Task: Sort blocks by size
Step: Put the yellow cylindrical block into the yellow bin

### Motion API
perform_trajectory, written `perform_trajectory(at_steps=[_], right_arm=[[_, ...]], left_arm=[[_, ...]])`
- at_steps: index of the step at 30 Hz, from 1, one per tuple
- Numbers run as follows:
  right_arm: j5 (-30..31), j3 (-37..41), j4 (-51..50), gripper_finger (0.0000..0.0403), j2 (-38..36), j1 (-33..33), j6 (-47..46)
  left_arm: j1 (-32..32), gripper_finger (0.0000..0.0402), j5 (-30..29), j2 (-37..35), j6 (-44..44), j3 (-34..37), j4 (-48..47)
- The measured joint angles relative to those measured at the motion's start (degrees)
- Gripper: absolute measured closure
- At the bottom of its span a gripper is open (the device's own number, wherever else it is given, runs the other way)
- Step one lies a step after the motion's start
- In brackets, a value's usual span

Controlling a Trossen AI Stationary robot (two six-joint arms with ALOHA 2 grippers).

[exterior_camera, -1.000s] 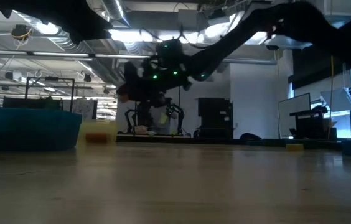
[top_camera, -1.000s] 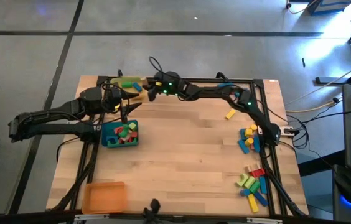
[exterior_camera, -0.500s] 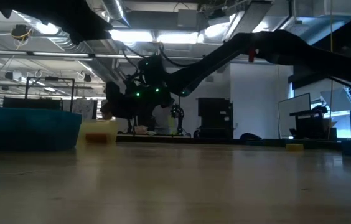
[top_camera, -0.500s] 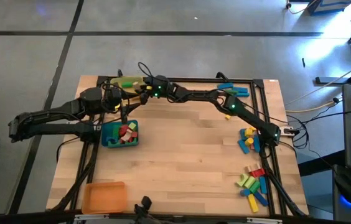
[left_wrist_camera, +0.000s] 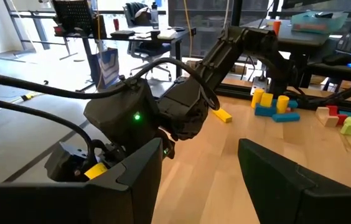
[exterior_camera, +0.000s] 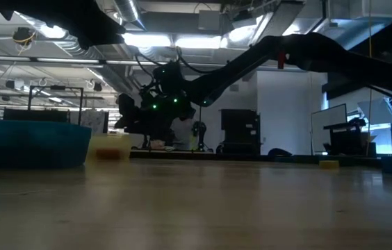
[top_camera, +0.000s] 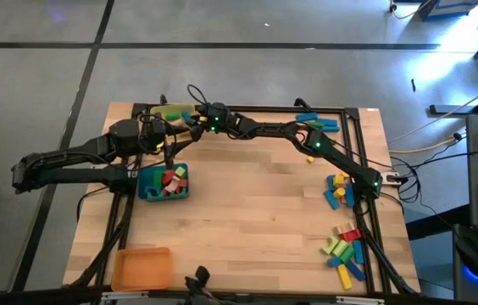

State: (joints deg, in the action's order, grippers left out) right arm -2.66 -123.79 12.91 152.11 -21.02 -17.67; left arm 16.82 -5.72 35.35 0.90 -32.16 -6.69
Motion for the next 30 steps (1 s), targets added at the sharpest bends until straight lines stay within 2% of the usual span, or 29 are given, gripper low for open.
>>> perform_trajectory(at_steps=[4,9,18,22,25,30], right_arm=[[-4.86,0.04,-1.71,0.0226,-1.36,-0.1,0.0],[-7.07,-0.02,-11.66,0.0226,-8.41,-0.39,5.9],[-2.73,0.02,-34.7,0.0226,-21.24,-0.33,16.87],[1.5,-0.07,-50.23,0.0226,-27.43,0.12,21.96],[5.92,0.04,-61.77,0.0226,-31.79,0.85,22.67],[8.5,-0.04,-76.8,0.0226,-39.51,2.83,19.47]], left_arm=[[0.0,0.0206,0.0,0.0,-0.53,0.0,-0.05],[0.0,0.0206,-0.01,0.0,-0.89,0.0,-0.41],[0.0,0.0206,2.21,0.0,-1.54,0.0,-2.44],[-0.09,0.0206,4.03,0.28,-2.9,0.0,-3.49],[-0.98,0.0206,4.61,0.79,-3.6,0.0,-4.16],[-2.78,0.0206,4.67,2.42,-3.63,0.0,-4.69]])
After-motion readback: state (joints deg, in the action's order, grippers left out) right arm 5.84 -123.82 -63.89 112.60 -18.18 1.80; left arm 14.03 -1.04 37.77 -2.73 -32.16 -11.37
